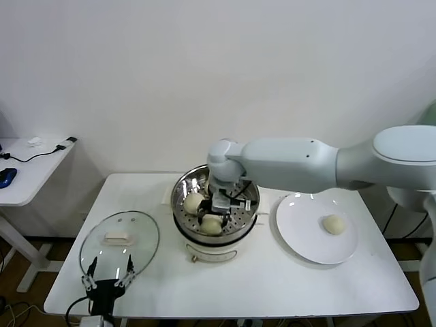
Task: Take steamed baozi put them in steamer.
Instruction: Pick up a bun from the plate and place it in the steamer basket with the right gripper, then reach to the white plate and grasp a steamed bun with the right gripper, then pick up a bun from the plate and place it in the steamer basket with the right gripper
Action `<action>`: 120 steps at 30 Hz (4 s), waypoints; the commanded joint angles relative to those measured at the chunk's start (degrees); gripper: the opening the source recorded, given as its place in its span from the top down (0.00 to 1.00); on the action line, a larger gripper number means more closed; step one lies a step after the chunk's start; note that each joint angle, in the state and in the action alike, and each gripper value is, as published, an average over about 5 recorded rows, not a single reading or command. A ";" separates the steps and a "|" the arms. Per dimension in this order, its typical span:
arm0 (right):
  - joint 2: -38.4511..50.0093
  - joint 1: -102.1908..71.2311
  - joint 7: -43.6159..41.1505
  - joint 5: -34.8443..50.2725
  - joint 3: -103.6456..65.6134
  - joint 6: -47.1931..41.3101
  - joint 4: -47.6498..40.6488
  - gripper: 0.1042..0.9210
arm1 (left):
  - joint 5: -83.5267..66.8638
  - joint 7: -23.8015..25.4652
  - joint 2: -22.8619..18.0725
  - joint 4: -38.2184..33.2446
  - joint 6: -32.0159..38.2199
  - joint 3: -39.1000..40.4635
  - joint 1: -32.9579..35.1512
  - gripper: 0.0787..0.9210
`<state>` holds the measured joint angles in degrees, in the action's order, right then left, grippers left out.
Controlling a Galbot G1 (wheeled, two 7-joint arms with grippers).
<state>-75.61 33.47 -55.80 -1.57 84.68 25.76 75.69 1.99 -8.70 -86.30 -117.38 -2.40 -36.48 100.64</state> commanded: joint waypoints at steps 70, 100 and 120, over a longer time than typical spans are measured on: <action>27.28 -28.37 -7.46 2.40 -27.29 -22.74 -36.24 0.17 | 1.45 0.68 -0.50 3.12 0.30 -0.21 -1.48 0.12; 17.61 30.40 -6.19 51.36 15.97 -38.89 0.00 0.40 | 2.19 0.81 0.14 0.13 0.25 1.58 -1.40 0.12; 1.93 9.24 6.80 51.38 12.38 -48.11 -3.38 0.40 | 1.93 1.24 -0.29 -1.42 -0.05 0.24 -0.16 0.12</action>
<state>-68.67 48.46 -53.40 48.62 95.40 -18.61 72.21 3.96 -7.48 -86.51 -118.82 -2.47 -36.10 100.39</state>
